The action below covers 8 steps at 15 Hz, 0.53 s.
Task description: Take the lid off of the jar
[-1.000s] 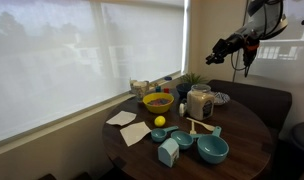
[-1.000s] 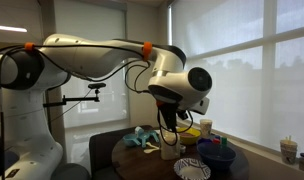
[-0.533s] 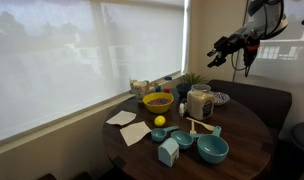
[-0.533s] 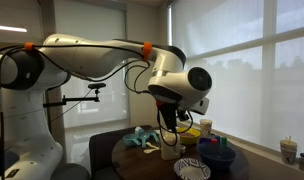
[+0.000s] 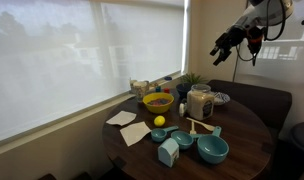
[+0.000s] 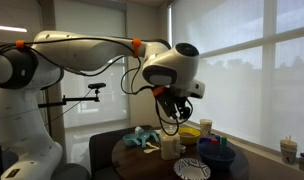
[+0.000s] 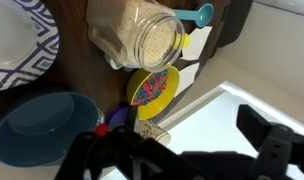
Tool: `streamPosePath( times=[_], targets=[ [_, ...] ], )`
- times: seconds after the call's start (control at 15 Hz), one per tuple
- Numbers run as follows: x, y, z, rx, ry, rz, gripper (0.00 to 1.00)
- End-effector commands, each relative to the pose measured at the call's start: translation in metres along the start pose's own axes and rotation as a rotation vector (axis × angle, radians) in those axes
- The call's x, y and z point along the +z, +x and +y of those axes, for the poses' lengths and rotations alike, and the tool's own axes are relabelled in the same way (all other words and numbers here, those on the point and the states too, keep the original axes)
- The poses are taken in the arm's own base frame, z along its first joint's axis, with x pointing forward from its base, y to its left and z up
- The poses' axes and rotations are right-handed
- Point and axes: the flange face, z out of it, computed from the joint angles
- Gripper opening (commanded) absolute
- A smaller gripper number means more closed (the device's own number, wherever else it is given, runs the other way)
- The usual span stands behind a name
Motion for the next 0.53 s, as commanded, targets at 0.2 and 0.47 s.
streamPosePath(
  times=[0.2,0.47],
  targets=[
    [-0.021,0.014,-0.097,-0.066,-0.349,-0.021,1.0],
    [-0.018,0.018,-0.134,-0.072,-0.562,-0.004,1.0]
  ],
)
